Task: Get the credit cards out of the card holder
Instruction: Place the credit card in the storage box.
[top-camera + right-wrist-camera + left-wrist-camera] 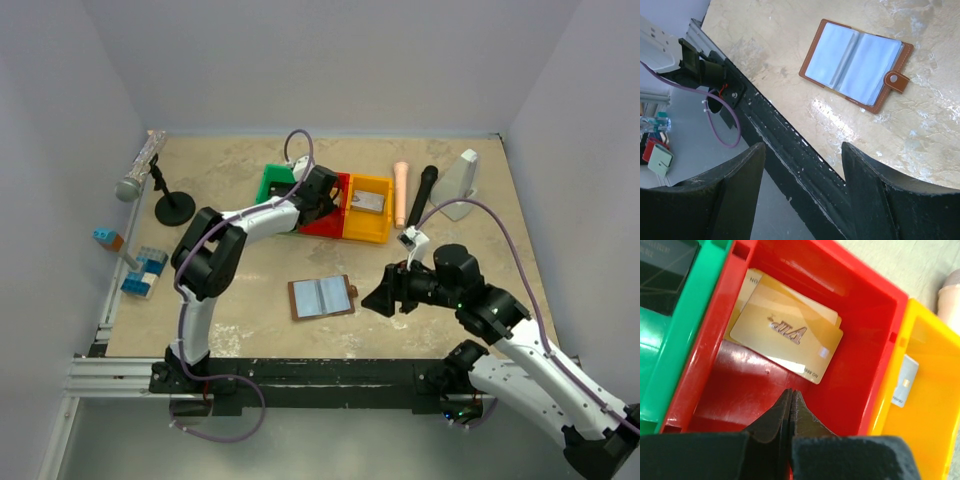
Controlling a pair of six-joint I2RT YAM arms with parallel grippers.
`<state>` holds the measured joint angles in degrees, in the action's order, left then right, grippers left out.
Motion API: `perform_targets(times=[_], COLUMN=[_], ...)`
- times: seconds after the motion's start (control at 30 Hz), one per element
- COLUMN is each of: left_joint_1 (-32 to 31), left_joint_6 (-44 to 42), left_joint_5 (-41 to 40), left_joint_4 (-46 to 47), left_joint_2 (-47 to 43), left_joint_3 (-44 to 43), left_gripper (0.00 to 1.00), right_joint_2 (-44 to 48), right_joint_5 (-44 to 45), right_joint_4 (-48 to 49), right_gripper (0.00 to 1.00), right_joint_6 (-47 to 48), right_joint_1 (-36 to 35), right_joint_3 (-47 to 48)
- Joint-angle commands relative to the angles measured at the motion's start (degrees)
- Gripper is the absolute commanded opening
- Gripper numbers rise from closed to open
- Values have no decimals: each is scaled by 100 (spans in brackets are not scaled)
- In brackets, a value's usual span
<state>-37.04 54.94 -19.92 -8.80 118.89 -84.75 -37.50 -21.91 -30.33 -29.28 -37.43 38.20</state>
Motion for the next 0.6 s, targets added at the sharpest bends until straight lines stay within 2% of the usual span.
perform_targets(times=[0.0,0.2,0.57], left_joint_1=[38,249,381], left_joint_6=[175,544,492], left_joint_5=[331,805,894], left_joint_4=[-596,-1361,-1169], left_joint_2=[195,775,987], left_joint_3=[-357,-1122,-1439], left_gripper=[0,0,0], right_joint_2=[-74,-74,-258], right_joint_5=[64,64,20], right_joint_4=[220,264,334], right_gripper=[67,67,67], right_joint_6=[98,10,-8], right_joint_1=[17,16,16], right_joint_3=[241,224,311])
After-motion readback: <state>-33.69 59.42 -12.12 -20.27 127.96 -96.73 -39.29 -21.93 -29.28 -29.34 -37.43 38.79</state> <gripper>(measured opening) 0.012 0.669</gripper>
